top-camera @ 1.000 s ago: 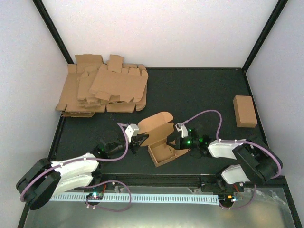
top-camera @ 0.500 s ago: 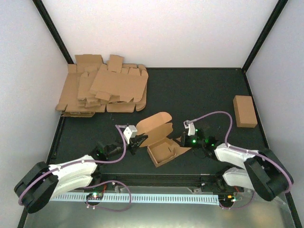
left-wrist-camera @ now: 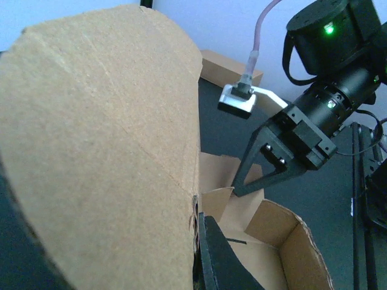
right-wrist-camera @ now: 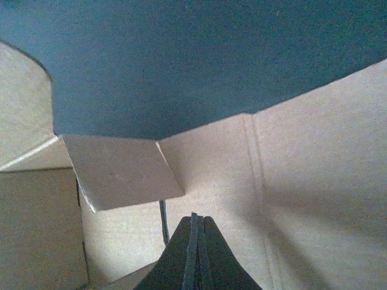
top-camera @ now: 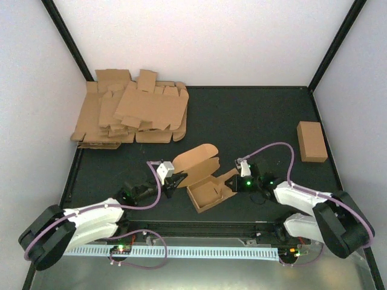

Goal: Fold the paper box

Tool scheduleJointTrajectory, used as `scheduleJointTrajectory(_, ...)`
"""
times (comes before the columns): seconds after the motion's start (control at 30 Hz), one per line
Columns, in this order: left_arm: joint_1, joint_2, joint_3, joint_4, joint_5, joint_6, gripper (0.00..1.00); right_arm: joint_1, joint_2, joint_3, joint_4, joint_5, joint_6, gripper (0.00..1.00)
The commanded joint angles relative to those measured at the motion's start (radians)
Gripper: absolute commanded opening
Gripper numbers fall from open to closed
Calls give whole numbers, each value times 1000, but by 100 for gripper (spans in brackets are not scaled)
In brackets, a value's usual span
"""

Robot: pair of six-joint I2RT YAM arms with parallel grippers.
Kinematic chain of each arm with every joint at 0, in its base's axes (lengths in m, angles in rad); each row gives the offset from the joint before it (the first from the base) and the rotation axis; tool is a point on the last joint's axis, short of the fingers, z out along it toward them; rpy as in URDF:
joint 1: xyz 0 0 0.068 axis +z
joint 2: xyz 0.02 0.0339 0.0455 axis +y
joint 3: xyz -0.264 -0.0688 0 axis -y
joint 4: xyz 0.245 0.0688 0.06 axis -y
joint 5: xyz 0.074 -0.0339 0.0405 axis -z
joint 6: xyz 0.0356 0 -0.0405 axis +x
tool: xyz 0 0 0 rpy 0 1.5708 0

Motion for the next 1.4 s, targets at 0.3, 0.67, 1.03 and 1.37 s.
scheduleJointTrajectory(0.3, -2, 29, -19, 43, 44, 54, 2, 64, 133, 11, 128, -226, 3, 2)
scheduleJointTrajectory(0.67, -8, 32, -16, 40, 36, 50, 1, 98, 168, 13, 141, -219, 0, 2)
scheduleJointTrajectory(1.03, -8, -5, -3, -8, 20, 64, 2, 96, 22, 35, -29, -110, -64, 2)
scheduleJointTrajectory(1.37, -7, -102, 8, -100, -7, 120, 1, -17, -177, 121, -339, 176, -141, 25)
